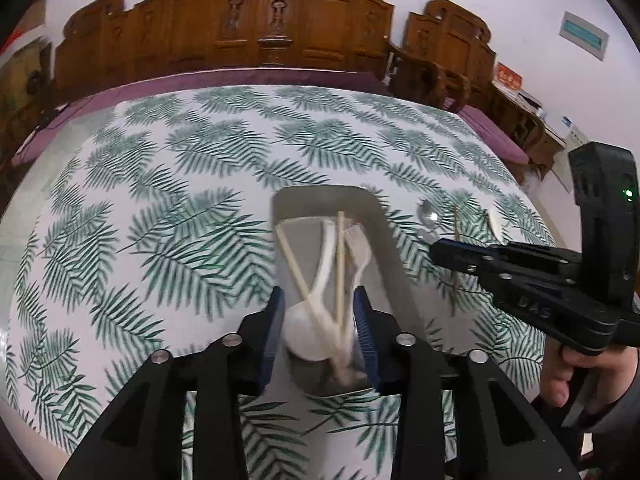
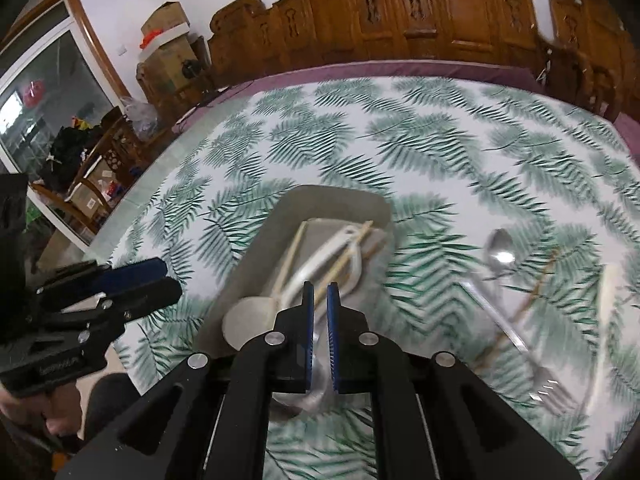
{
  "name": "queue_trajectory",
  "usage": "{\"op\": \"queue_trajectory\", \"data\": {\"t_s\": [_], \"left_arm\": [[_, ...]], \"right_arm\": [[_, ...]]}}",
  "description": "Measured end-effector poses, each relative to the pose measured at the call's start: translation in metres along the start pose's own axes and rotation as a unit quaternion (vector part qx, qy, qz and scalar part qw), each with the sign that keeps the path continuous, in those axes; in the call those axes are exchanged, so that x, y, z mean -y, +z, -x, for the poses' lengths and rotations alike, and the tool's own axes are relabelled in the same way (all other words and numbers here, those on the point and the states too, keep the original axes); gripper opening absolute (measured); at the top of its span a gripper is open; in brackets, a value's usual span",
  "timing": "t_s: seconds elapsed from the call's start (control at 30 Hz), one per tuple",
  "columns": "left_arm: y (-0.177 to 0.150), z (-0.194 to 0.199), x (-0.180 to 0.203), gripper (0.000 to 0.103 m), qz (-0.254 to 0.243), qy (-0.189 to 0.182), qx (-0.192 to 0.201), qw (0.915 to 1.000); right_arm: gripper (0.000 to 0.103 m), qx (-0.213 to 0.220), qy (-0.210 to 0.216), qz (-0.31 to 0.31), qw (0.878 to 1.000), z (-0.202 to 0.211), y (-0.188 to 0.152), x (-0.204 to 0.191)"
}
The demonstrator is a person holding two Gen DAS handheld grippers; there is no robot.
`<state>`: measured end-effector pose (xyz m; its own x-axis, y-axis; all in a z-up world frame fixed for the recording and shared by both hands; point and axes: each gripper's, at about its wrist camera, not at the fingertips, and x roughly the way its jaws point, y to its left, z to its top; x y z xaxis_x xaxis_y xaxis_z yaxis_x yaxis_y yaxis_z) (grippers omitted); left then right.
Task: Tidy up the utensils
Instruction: 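Lower the held chopstick into the grey tray and open the right tool, then grasp the metal fork from the table with the right tool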
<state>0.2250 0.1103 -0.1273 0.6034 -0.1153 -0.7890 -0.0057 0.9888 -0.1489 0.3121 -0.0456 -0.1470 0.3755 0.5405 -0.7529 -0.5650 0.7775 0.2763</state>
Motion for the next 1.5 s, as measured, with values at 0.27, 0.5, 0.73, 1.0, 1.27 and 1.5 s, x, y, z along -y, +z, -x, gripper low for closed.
{"op": "queue_trajectory", "data": {"t_s": [0.27,0.5,0.73,1.0,1.27,1.5], "left_arm": [[0.001,-0.013,0.043,0.046,-0.023,-0.021,-0.005,0.9995],[-0.004,-0.025,0.065,0.062,-0.036,-0.023,-0.017,0.9989],[-0.002,-0.036,0.079,0.067,-0.044,-0.031,-0.025,0.9982],[0.003,-0.045,0.085,0.067,-0.05,-0.03,-0.032,0.9978],[0.006,-0.051,0.089,0.067,-0.054,-0.03,-0.038,0.9974],[0.008,-0.054,0.1,0.067,-0.062,-0.037,-0.042,0.9965]], "right_arm": [[0.011,0.001,-0.07,0.007,0.997,0.032,-0.025,0.075],[0.017,-0.031,-0.091,0.007,0.995,0.022,-0.048,0.121],[0.025,-0.061,-0.085,0.031,0.994,-0.005,-0.051,0.135],[0.025,-0.099,-0.082,0.087,0.988,-0.033,-0.044,0.135],[0.011,-0.109,-0.076,0.133,0.982,-0.04,-0.046,0.124],[0.008,-0.098,-0.042,0.097,0.989,-0.029,-0.05,0.125]]}}
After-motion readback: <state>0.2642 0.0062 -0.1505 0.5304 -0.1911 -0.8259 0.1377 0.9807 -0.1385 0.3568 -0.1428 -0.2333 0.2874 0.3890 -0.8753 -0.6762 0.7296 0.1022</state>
